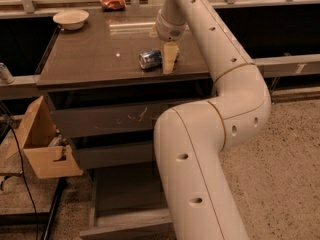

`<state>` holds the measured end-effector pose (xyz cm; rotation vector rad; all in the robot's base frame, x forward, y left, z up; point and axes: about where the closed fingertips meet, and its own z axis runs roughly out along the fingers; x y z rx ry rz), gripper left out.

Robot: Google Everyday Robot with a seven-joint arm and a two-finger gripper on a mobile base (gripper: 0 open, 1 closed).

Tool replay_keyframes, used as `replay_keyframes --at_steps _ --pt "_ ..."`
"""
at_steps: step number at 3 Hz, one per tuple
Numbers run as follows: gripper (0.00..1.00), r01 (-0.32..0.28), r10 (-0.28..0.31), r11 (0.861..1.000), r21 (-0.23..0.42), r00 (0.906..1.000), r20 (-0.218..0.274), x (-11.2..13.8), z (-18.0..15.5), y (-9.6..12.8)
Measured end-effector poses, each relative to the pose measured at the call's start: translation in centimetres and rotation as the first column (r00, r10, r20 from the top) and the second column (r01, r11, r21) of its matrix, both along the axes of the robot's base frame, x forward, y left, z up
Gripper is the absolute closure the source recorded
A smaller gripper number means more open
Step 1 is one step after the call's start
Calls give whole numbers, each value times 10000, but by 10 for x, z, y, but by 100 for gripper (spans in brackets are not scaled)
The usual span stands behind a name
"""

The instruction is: Place redbull can into bottom drawer

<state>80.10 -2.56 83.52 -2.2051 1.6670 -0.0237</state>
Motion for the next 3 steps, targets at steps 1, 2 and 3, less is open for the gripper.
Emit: replay_keyframes --at_steps 1,2,3 --pt "38 4 -4 10000 -7 10000 -3 0 0 0" --pt "62 4 -4 10000 -7 10000 -3 0 0 0" --pt "84 4 -4 10000 -7 10000 -3 0 0 0"
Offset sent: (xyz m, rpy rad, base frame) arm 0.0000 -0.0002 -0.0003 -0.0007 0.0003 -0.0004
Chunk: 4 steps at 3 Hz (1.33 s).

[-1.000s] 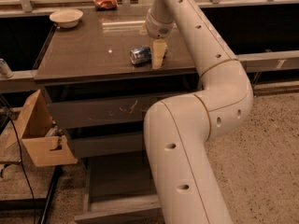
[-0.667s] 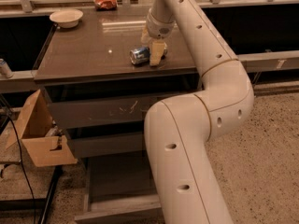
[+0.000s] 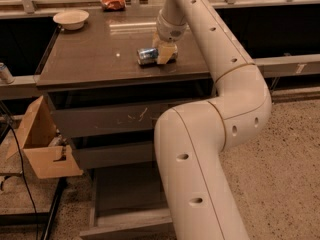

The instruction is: Place redbull can into bottom drawer

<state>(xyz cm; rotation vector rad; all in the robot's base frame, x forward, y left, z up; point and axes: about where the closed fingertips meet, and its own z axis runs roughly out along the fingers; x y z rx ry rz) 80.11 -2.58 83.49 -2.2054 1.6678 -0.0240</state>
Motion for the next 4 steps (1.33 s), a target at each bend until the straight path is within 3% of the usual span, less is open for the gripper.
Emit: replay_keyframes --at_steps 1,3,4 --pt "100 1 -1 10000 2 10000 4 0 0 0" --pt "100 148 -148 9998 -130 9999 56 0 7 9" --pt "100 344 -348 9990 -281 9993 -122 -18 32 10"
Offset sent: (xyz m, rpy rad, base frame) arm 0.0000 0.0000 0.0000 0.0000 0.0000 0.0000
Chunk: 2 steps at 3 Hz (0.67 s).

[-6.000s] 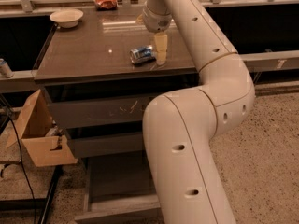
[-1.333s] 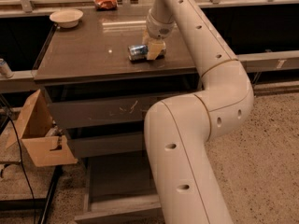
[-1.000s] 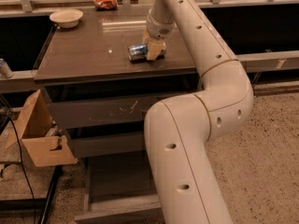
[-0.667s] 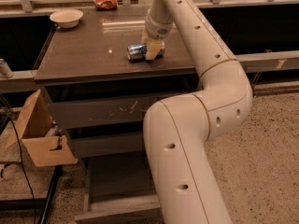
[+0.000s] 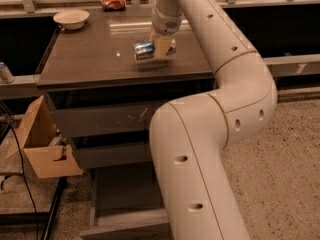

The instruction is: Place redbull can into bottom drawer

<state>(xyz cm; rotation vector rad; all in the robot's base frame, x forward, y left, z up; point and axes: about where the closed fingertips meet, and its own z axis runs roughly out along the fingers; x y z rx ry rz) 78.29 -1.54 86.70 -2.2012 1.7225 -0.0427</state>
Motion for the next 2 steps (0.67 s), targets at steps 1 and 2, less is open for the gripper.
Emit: replay_keyframes --at_steps 1,2 --pt "100 219 -219 9997 68 9998 -40 -17 24 -5" --pt "100 687 -709 9949 738 9971 269 -38 56 -24"
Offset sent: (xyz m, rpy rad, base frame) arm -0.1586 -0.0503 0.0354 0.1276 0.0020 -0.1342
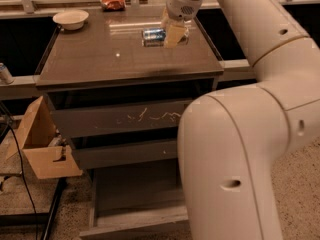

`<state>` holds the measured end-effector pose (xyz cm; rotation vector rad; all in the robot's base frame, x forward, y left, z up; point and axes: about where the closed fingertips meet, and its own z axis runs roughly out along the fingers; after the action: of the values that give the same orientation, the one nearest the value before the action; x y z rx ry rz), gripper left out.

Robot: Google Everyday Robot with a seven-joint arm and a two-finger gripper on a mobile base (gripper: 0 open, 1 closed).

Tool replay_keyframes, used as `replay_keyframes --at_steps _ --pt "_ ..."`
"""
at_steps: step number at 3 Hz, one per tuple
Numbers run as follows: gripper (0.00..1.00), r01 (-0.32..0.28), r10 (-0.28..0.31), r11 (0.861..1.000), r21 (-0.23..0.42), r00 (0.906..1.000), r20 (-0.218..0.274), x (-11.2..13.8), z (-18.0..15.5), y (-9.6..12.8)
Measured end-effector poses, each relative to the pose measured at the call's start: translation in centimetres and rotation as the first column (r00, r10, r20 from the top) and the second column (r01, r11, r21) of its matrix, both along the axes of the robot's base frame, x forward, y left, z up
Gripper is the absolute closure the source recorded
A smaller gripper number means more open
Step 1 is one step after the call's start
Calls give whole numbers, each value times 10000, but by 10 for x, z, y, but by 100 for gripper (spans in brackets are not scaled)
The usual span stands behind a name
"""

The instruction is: Place redbull can into bottom drawer

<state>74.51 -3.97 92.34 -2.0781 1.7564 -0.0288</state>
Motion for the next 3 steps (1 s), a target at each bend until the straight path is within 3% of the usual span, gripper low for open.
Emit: replay_keyframes --at_steps 1,2,3 --pt "100 497 -642 9901 1311 9920 1089 -33 55 -21" --pt "100 952 -1582 9529 2878 9660 2044 -96 92 -40" --pt "100 952 -1579 9530 2876 9662 2035 -96 91 -40"
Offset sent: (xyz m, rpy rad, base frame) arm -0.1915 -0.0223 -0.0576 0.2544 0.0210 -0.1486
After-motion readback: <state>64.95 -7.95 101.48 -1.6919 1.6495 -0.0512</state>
